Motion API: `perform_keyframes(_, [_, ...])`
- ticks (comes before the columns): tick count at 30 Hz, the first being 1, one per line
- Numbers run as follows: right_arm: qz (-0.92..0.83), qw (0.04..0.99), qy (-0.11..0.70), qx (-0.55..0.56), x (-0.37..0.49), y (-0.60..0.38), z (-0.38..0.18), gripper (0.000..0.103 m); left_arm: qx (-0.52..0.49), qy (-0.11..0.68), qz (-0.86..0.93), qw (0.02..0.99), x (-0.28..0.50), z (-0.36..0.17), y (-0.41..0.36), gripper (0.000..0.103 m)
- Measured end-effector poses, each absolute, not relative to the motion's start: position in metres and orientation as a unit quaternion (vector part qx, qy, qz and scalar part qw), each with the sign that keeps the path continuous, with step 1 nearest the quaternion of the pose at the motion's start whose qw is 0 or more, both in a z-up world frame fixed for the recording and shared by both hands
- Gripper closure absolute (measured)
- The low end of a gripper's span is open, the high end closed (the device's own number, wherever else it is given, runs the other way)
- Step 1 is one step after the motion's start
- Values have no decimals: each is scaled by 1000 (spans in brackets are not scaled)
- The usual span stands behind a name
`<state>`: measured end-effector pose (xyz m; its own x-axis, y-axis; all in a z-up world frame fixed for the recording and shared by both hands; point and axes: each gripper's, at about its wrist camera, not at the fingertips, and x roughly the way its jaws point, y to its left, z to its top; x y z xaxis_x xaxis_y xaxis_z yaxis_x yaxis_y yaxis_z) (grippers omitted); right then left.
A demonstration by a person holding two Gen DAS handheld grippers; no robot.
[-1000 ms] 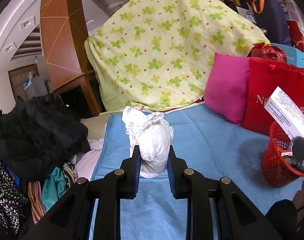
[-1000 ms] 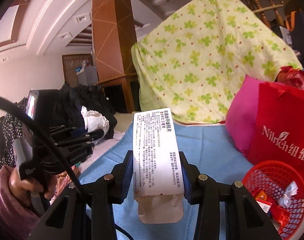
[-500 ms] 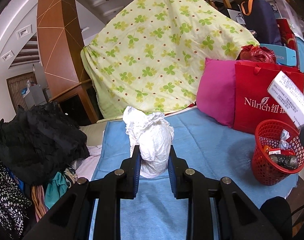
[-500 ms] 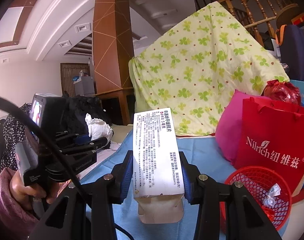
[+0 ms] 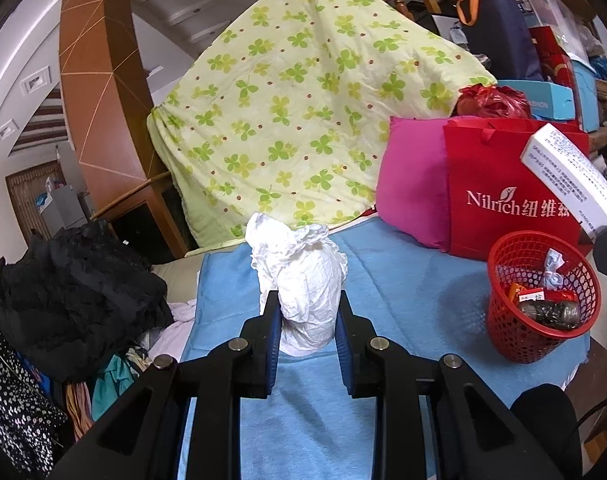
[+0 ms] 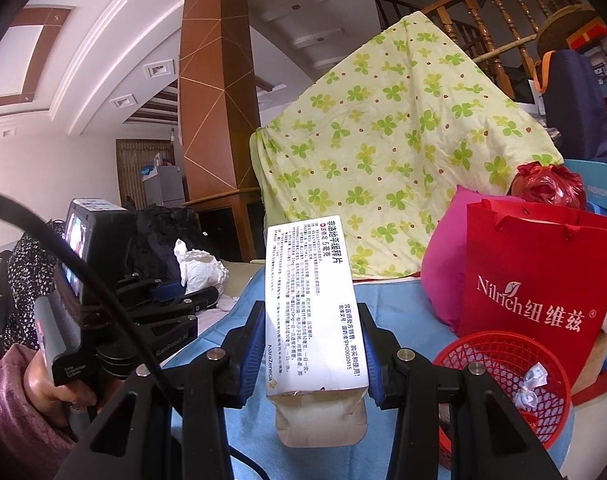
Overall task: Collect trash
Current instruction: 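Lift the tissue and box and carry both toward the red wastebasket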
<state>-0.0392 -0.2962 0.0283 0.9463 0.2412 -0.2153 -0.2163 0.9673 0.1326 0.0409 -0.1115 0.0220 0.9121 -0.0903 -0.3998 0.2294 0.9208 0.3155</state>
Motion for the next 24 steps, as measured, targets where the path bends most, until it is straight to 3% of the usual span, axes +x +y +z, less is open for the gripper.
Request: perform_keyframes(24, [101,985,120,67,-53,-313,23,58,208,195,-110,952,33,14,-139,76])
